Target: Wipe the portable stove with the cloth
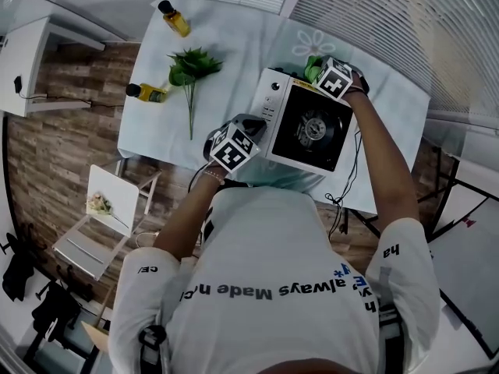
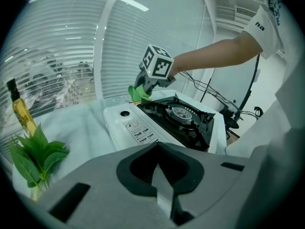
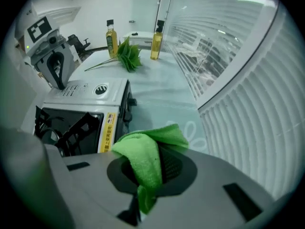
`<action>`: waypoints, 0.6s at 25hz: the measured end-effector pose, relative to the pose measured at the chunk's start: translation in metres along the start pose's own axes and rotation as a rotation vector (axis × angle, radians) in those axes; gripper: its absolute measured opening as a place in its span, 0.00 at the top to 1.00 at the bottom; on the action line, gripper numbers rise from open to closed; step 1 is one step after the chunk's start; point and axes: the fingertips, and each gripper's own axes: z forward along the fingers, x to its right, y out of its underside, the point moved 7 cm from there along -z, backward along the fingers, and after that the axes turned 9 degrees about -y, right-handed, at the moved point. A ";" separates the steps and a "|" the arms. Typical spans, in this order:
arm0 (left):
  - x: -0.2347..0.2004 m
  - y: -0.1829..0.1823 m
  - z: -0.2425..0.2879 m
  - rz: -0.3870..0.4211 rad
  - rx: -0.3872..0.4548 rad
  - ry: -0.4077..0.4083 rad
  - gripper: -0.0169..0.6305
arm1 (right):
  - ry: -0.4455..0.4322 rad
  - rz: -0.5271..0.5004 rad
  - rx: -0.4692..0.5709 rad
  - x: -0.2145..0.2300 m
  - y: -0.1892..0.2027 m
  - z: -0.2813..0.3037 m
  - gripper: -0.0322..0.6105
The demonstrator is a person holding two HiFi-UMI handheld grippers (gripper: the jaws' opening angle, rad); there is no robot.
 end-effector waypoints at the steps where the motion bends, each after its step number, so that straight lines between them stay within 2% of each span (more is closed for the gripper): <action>1: 0.002 0.001 -0.003 0.009 -0.004 -0.004 0.95 | 0.036 -0.015 0.017 0.001 -0.007 -0.006 0.91; 5: 0.007 0.008 -0.017 -0.012 0.006 -0.005 0.95 | 0.138 -0.097 0.116 -0.003 -0.054 -0.024 0.91; 8: 0.011 0.020 -0.023 -0.016 -0.004 0.002 0.95 | 0.145 -0.151 0.163 -0.010 -0.093 -0.022 0.91; 11: 0.016 0.027 -0.025 -0.035 -0.003 0.017 0.96 | 0.133 -0.222 0.157 -0.020 -0.125 -0.011 0.91; 15: 0.023 0.032 -0.029 -0.044 0.010 0.026 0.95 | 0.104 -0.328 0.097 -0.035 -0.156 0.013 0.91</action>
